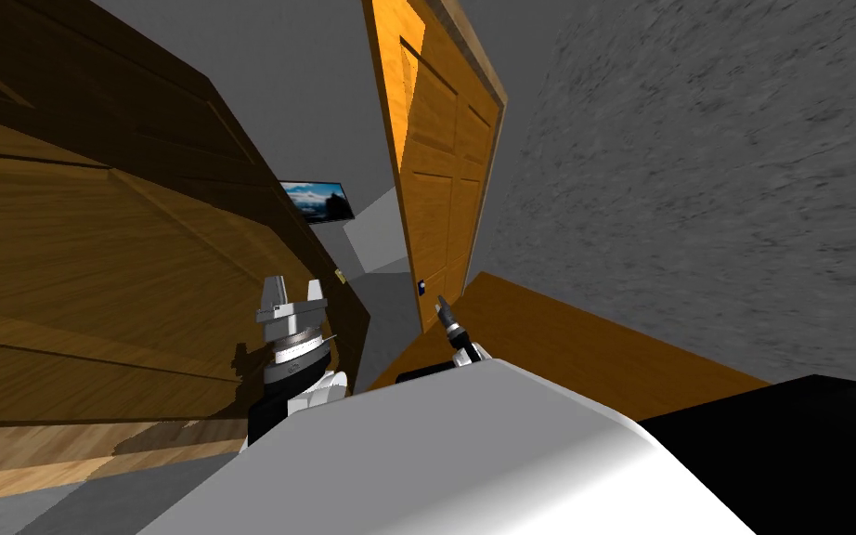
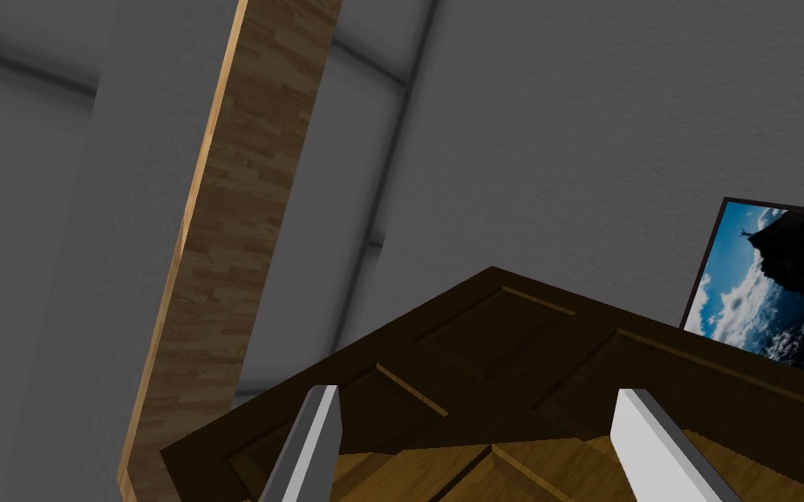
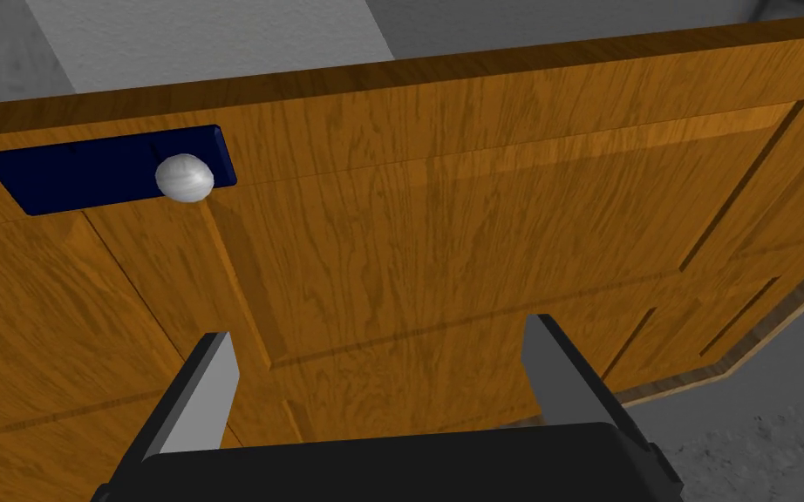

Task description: Push the door open

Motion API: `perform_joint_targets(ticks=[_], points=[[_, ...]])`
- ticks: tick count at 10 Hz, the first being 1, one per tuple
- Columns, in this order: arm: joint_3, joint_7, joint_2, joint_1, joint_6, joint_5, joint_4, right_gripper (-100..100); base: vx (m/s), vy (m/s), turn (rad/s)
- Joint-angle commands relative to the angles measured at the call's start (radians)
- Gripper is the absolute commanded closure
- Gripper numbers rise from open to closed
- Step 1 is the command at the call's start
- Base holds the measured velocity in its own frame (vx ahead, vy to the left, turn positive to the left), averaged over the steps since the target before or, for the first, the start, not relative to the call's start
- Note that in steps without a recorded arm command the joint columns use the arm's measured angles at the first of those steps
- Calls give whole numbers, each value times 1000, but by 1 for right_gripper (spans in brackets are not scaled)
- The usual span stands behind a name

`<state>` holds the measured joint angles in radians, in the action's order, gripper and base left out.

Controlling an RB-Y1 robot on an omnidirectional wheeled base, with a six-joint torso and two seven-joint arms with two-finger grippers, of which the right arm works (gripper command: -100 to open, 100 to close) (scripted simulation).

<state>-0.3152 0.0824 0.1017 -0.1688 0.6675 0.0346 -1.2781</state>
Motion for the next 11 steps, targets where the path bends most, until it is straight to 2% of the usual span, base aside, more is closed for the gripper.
perform_joint_targets(ticks=[1, 11], points=[[-14, -4, 0, 15, 8, 0, 40, -100, 86, -83, 102], [-86, -22, -2, 93, 44, 2, 243, -100, 65, -81, 89]])
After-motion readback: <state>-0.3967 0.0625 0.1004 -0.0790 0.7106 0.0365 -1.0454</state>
